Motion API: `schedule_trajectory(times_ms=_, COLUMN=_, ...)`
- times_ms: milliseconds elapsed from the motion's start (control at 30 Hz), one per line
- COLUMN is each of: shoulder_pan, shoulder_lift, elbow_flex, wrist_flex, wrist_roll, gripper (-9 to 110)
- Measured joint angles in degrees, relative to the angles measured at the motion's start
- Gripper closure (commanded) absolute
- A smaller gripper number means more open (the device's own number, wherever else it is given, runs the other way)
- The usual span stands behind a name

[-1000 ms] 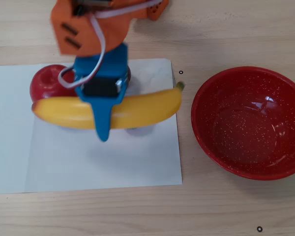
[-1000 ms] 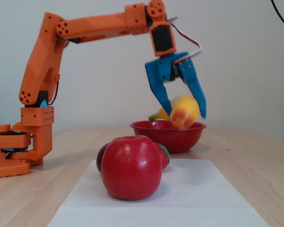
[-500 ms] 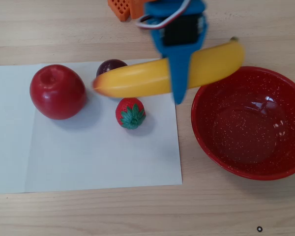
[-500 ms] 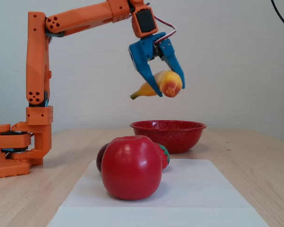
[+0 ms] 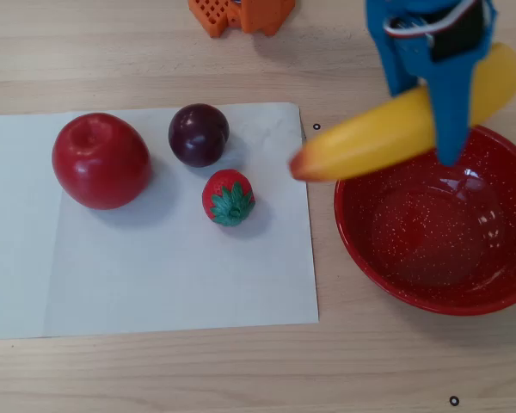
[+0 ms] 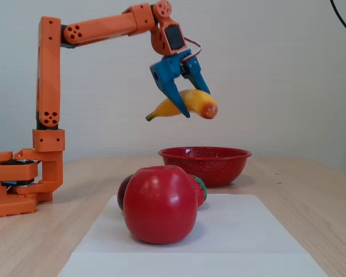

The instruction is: Grasp the banana and put it in the red bowl

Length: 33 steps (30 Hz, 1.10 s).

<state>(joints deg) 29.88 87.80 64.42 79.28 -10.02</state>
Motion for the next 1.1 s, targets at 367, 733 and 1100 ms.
schedule_trajectory(times_ms=367, shoulder_pan=2.5, shoulder_lift=-0.5, elbow_flex=13.6, wrist_flex=-12.3, wrist_roll=-0.2, gripper=60)
schedule_trajectory(times_ms=733, shoulder_pan=2.4, shoulder_lift=-0.4, elbow_flex=15.9, wrist_flex=-12.3, wrist_roll=1.8, gripper=70)
schedule_trajectory(times_ms=1100, shoulder_pan=1.5, shoulder_lift=-0.4, elbow_flex=5.1, wrist_flex=1.0, wrist_roll=1.4, gripper=101)
